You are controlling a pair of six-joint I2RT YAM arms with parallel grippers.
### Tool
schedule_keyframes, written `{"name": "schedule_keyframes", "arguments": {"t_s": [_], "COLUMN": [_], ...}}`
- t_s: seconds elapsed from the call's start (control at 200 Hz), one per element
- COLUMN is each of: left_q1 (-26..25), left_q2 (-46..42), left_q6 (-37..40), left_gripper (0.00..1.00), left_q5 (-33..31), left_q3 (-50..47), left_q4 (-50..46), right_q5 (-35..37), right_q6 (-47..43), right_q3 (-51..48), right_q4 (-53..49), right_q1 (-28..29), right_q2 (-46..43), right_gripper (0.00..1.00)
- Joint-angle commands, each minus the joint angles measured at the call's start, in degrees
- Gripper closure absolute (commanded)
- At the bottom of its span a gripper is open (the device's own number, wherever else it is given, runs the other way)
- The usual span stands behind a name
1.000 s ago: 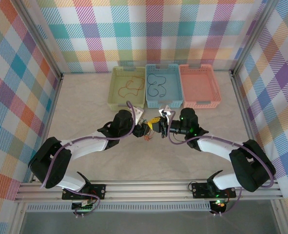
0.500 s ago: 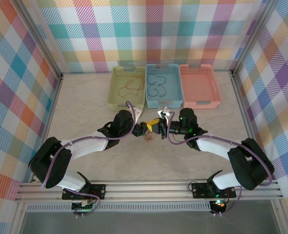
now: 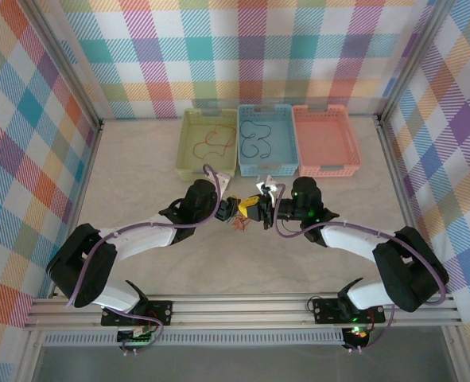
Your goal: Untangle the cables
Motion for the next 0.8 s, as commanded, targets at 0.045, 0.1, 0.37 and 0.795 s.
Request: {"name": "schedule_keyframes", "arguments": {"t_s": [0.045,0.1,0.37,0.795], "left_q1": [-0.19,-0.22,-0.18,-0.14], "left_q2": [-1.05,-1.00,-0.88,-0.49], "left_q6": [-0.94,-0.95,-1.11,-1.26], "left_gripper": [0.34,0.34,0.35,0.35], "left_q5": [-1.52,-1.56,-2.05,-2.06], "left_q3": [0.89,1.02,1.22,1.49], "left_q4": [1.54,1.54,1.23,0.83], "right_q5": [-3.30,-3.59,-5.92,-5.68], "right_q6": [-1.76,-1.93,-2.43,-3.13], "right_q3": [0.62,0.66,1.70,0.44], "right_q4": [-0.41,-0.56,-4.53,-10.92], "right_q1": [0.81,0.96,1.33,1.51], "right_q2": [-2.36,-2.68,-4.91,-14.09], "right_gripper": [1.00,1.00,1.00,1.00]}}
